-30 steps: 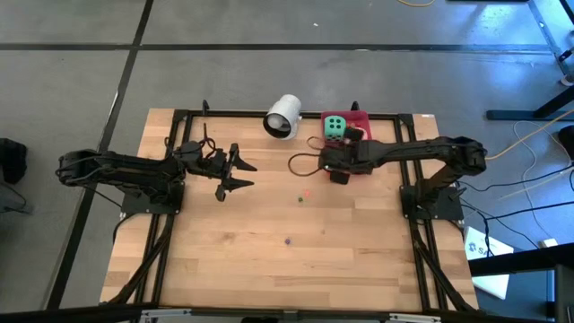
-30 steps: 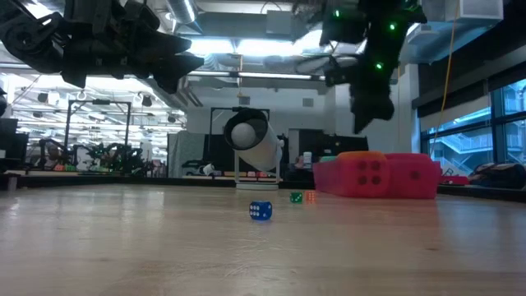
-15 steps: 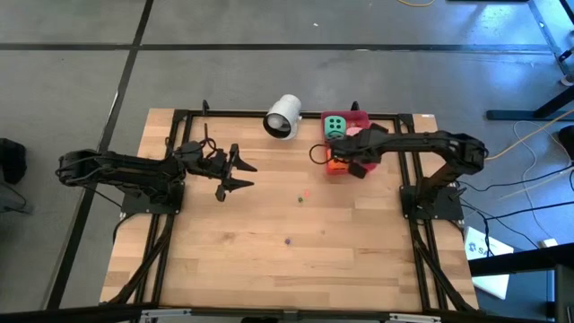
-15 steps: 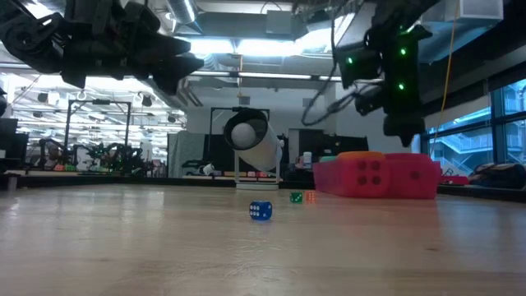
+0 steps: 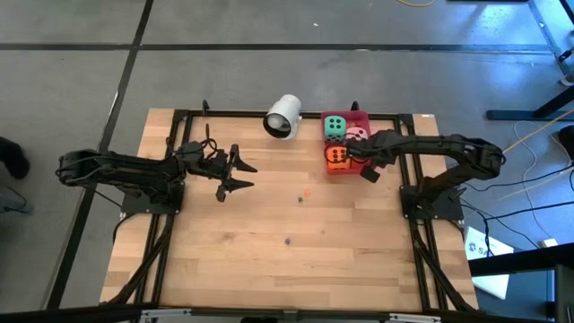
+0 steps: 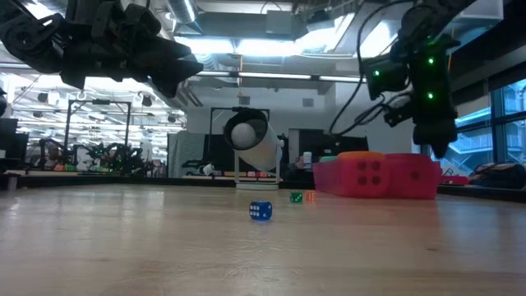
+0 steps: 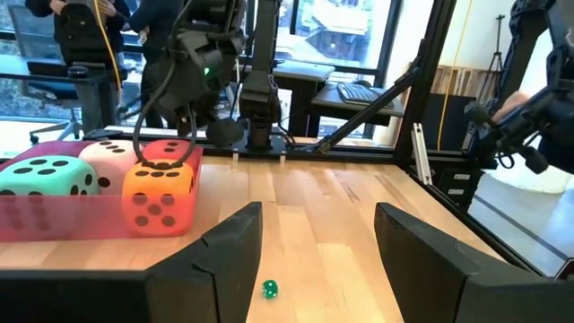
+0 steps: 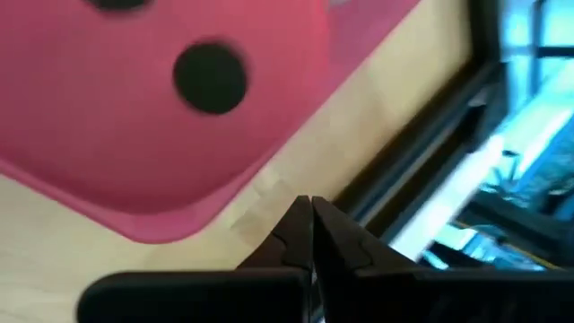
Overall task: Pick & Place Dice
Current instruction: Adjust the red bin on the table
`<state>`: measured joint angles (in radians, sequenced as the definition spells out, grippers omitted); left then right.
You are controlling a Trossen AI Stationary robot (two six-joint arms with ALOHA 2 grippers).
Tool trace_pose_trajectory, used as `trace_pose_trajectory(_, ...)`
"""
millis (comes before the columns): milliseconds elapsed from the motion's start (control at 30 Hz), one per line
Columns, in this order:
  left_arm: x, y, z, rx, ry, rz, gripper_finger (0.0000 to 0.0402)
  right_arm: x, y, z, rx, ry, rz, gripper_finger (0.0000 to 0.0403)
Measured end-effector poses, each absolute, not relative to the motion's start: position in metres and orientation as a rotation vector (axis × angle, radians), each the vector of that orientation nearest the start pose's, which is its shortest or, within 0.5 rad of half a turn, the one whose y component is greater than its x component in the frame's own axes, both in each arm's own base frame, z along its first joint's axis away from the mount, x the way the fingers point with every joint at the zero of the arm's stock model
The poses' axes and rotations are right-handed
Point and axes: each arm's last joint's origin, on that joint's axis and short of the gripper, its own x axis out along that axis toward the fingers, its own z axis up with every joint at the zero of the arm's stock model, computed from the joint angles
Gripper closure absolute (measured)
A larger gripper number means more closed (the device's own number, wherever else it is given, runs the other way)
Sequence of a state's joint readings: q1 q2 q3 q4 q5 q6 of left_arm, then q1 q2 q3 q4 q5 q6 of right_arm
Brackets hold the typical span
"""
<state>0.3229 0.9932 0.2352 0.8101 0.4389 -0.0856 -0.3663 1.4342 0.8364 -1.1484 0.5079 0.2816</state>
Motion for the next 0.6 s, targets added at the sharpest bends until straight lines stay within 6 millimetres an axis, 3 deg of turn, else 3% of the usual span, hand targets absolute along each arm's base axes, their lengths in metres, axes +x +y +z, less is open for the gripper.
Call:
trace_pose_trajectory(200, 0.183, 0.048, 0.205, -0.063, -0.044, -0.118, 0.0192, 0.186, -0.087, 0.169, 0.082, 1.629, -0.814, 0.0402)
trace_pose_trajectory(600, 0.183, 0.048, 0.205, -0.063, -0.044, -0.118, 0.0192, 0.213, -0.096, 0.186, 0.071, 1.437, -0.693, 0.0403)
